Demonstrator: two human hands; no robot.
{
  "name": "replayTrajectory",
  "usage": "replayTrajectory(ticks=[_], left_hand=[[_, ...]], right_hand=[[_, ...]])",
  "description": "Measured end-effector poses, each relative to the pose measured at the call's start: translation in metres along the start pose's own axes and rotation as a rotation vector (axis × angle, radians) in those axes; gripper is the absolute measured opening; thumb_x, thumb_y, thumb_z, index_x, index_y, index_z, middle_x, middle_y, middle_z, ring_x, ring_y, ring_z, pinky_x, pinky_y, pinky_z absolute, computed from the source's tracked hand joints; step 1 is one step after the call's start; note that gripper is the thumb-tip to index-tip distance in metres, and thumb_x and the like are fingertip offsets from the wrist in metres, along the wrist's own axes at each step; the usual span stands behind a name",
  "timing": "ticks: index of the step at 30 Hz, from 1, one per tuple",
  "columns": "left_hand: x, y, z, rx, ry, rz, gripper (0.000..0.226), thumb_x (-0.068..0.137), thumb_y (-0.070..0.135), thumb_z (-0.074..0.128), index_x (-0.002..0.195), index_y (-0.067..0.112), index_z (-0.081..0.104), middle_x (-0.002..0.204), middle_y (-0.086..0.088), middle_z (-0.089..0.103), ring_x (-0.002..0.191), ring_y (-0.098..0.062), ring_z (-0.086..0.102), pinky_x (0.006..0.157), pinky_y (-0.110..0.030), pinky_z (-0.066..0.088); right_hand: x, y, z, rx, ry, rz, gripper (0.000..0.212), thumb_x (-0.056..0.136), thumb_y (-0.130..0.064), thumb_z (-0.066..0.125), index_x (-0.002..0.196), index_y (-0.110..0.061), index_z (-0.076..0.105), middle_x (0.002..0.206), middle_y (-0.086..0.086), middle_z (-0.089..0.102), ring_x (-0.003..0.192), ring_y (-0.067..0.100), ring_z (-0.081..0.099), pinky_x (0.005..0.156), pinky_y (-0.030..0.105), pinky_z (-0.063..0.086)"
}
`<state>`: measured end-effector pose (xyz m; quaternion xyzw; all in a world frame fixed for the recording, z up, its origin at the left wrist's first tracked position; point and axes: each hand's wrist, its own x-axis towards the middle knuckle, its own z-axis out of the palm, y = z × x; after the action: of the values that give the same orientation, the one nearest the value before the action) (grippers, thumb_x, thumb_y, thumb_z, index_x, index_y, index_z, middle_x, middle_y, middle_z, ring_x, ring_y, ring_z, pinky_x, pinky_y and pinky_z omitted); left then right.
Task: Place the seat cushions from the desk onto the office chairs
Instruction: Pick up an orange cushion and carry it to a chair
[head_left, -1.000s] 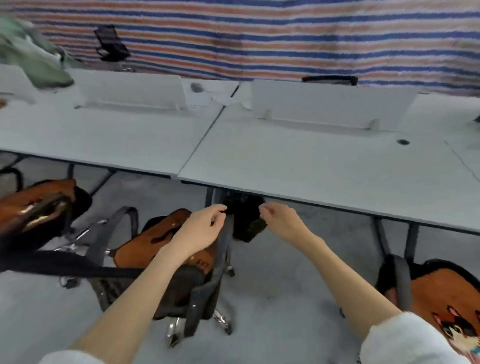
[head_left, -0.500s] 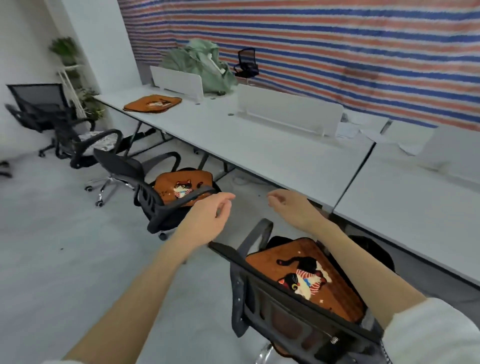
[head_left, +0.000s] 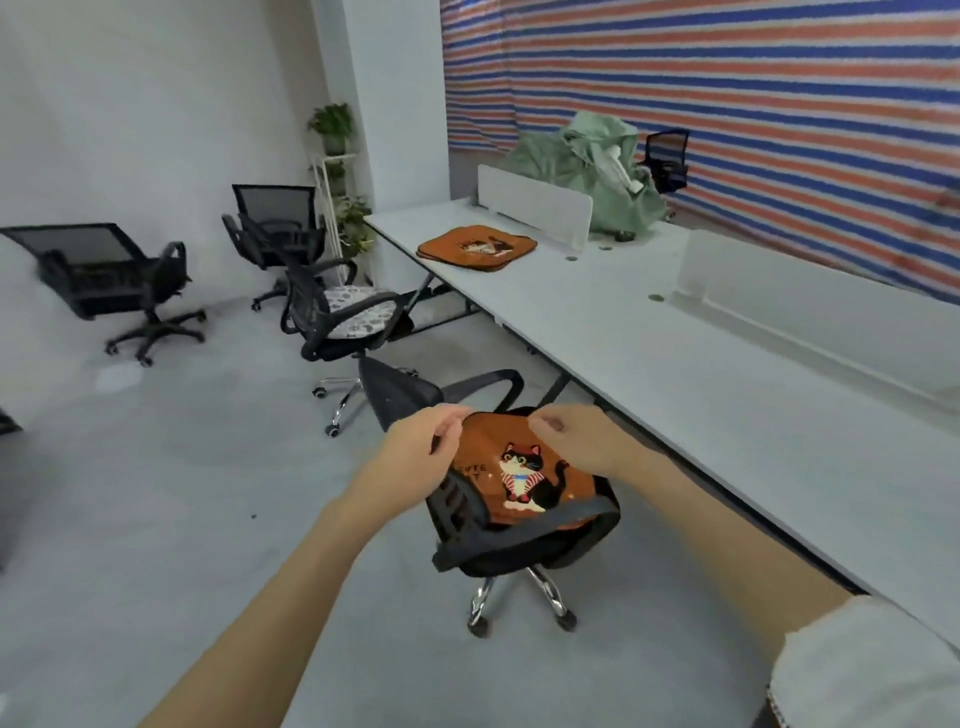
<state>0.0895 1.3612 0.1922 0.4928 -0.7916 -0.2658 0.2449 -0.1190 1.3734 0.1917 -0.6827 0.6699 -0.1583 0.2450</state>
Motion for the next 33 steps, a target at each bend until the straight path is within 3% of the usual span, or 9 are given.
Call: replayTrajectory(ticks=[4,8,13,17,20,23,25,29,33], left_hand=[[0.071,-0.081,-0.054,0.004,0.038,-0.049,0.032,0.099,0.024,0.038,0.128,0.023,0.053,0.127,0.005,0.057,0.102,0.000,0.048,0.085,-0.014,0.034],[0.150,-0.171,-0.108,0.040,0.037,-0.069,0.033,0.099,0.027,0.038,0.128,0.024,0.052,0.127,0.006,0.057,0.108,-0.007,0.052,0.088,-0.018,0.035],[0.245,-0.274,-0.181,0.077,-0.001,-0.053,0.032,0.099,0.024,0.039,0.126,0.021,0.055,0.123,0.002,0.060,0.111,-0.014,0.055,0.092,-0.022,0.040],[0.334,-0.342,-0.230,0.127,-0.013,-0.016,0.032,0.098,0.026,0.039,0.126,0.021,0.054,0.119,0.002,0.062,0.105,-0.014,0.058,0.087,-0.027,0.045],[0.393,-0.373,-0.247,0.109,-0.070,-0.014,0.032,0.098,0.026,0.040,0.126,0.021,0.055,0.114,-0.002,0.064,0.103,-0.018,0.059,0.091,-0.034,0.047],[0.449,-0.408,-0.252,0.094,-0.108,-0.007,0.031,0.098,0.025,0.040,0.124,0.021,0.056,0.107,-0.007,0.067,0.098,-0.024,0.062,0.087,-0.040,0.050],[0.490,-0.430,-0.256,0.089,-0.123,0.005,0.031,0.098,0.025,0.041,0.124,0.021,0.057,0.110,-0.005,0.067,0.099,-0.022,0.063,0.084,-0.034,0.049],[0.592,-0.467,-0.265,0.095,-0.138,0.016,0.033,0.099,0.025,0.039,0.128,0.020,0.053,0.124,0.001,0.061,0.113,-0.016,0.056,0.087,-0.022,0.040],[0.670,-0.491,-0.269,0.030,-0.165,-0.002,0.032,0.099,0.027,0.039,0.128,0.021,0.053,0.121,0.001,0.061,0.109,-0.013,0.056,0.086,-0.021,0.038]], right_hand=[[0.109,-0.048,0.009,0.004,-0.010,-0.049,0.038,0.101,-0.030,0.035,0.120,-0.009,0.060,0.120,0.008,0.063,0.111,0.023,0.057,0.095,0.032,0.042],[0.225,-0.088,0.026,0.042,-0.012,-0.038,0.037,0.101,-0.027,0.036,0.096,-0.003,0.063,0.097,0.010,0.065,0.096,0.028,0.059,0.077,0.029,0.038],[0.357,-0.142,0.047,0.102,0.074,0.011,0.023,0.101,-0.031,0.036,0.086,-0.030,0.053,0.099,-0.004,0.053,0.094,0.012,0.047,0.083,0.022,0.032],[0.448,-0.172,0.058,0.178,0.095,0.089,0.034,0.101,-0.032,0.036,0.124,-0.020,0.057,0.129,0.001,0.059,0.119,0.016,0.052,0.089,0.018,0.031],[0.507,-0.173,0.058,0.175,0.086,0.142,0.038,0.101,-0.031,0.036,0.130,-0.015,0.053,0.131,0.001,0.057,0.123,0.017,0.051,0.091,0.019,0.033],[0.569,-0.165,0.058,0.220,0.121,0.199,0.024,0.100,-0.032,0.039,0.099,-0.028,0.062,0.096,-0.012,0.059,0.094,0.007,0.055,0.081,0.021,0.038],[0.615,-0.164,0.055,0.222,0.171,0.214,0.028,0.098,-0.031,0.040,0.073,-0.036,0.050,0.075,-0.019,0.047,0.074,0.002,0.046,0.067,0.020,0.035],[0.719,-0.154,0.046,0.261,0.165,0.260,0.030,0.099,-0.029,0.041,0.111,-0.014,0.063,0.098,-0.004,0.058,0.092,0.012,0.052,0.078,0.023,0.036],[0.798,-0.147,0.032,0.273,0.156,0.336,0.031,0.098,-0.028,0.041,0.115,-0.012,0.063,0.112,0.005,0.064,0.096,0.015,0.054,0.084,0.026,0.039]])
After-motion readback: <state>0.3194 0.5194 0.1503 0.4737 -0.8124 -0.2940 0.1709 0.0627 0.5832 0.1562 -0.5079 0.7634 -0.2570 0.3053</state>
